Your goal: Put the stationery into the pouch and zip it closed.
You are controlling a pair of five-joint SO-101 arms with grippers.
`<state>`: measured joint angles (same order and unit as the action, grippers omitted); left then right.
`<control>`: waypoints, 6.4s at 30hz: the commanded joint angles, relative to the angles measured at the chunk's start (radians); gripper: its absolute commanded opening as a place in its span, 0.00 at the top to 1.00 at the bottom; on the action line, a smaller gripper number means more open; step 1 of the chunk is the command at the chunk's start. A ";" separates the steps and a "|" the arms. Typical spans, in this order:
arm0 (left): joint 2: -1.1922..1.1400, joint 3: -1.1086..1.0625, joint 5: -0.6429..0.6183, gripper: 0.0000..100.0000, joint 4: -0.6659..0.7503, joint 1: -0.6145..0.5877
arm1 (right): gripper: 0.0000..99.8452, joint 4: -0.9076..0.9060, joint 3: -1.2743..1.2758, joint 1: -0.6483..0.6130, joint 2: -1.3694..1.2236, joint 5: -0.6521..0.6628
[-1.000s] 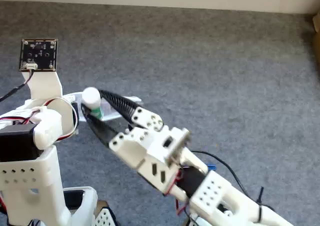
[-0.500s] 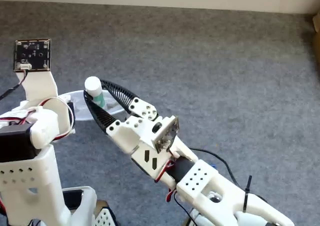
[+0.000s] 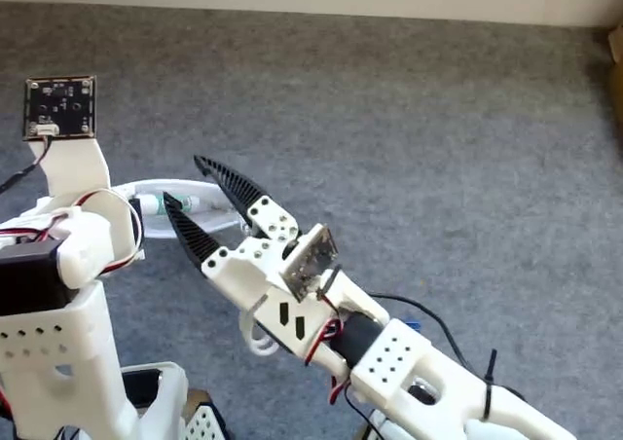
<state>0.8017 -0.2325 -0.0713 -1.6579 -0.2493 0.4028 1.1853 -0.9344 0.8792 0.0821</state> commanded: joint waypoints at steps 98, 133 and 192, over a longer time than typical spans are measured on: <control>0.001 -0.022 0.026 0.99 -0.002 -0.286 | 0.83 -1.314 -0.107 0.016 -0.387 0.255; 0.008 -0.045 0.026 0.99 0.003 -0.268 | 0.99 -1.440 -0.225 0.242 0.180 0.170; 0.001 0.062 -0.026 0.99 -0.025 0.166 | 0.99 -0.438 -0.323 0.203 0.602 -0.152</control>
<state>0.8063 -0.1711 -0.1020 -1.6855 -0.0913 -0.1066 0.9244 -0.6598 1.4837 -0.0698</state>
